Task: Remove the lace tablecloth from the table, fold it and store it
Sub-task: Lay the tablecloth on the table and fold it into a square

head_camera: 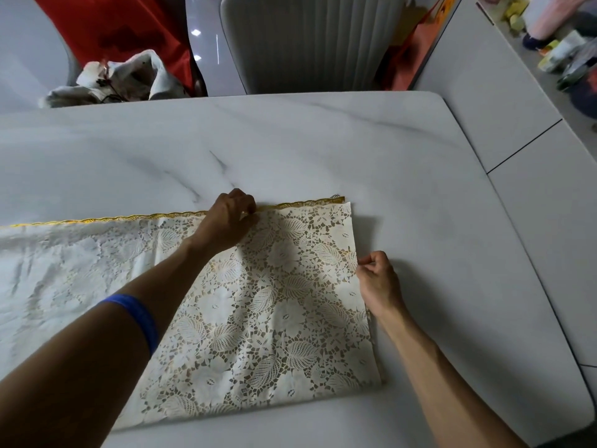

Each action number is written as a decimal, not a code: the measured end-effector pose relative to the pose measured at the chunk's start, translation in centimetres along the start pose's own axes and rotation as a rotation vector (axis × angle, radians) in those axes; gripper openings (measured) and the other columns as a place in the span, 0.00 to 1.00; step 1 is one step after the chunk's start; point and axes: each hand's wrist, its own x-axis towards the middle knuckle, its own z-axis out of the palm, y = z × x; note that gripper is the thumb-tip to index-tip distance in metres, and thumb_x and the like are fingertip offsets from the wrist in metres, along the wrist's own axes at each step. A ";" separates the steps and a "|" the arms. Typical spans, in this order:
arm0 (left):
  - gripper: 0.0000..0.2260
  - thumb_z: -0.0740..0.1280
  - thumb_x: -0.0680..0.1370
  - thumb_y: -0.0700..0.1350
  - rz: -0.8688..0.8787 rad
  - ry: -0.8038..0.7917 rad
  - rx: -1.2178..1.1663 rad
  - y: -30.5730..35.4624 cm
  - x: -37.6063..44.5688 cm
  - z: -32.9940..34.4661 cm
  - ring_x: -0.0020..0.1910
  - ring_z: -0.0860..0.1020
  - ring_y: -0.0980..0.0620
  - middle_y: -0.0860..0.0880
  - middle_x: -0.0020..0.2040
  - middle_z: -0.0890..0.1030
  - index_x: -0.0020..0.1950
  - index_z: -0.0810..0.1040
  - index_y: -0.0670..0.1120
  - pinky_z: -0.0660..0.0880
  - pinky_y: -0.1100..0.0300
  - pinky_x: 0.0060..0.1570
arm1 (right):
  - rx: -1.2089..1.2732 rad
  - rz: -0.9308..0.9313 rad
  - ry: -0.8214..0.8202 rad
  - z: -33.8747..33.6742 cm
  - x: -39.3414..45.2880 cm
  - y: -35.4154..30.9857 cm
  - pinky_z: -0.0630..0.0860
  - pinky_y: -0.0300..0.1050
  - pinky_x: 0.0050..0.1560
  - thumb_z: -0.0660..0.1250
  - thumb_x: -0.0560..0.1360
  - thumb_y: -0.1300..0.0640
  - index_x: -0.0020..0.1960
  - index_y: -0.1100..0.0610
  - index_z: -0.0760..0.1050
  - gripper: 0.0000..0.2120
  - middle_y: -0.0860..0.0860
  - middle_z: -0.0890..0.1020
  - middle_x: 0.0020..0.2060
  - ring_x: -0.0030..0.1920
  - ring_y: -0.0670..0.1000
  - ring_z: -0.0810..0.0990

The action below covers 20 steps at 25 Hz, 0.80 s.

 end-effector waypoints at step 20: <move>0.18 0.61 0.80 0.49 -0.310 -0.039 0.166 7.5 -20.0 4.4 0.66 0.70 0.40 0.43 0.71 0.71 0.71 0.70 0.49 0.69 0.42 0.64 | -0.088 -0.034 -0.084 0.1 -0.9 -1.1 0.68 0.39 0.31 0.64 0.77 0.44 0.48 0.52 0.72 0.12 0.46 0.78 0.38 0.37 0.46 0.77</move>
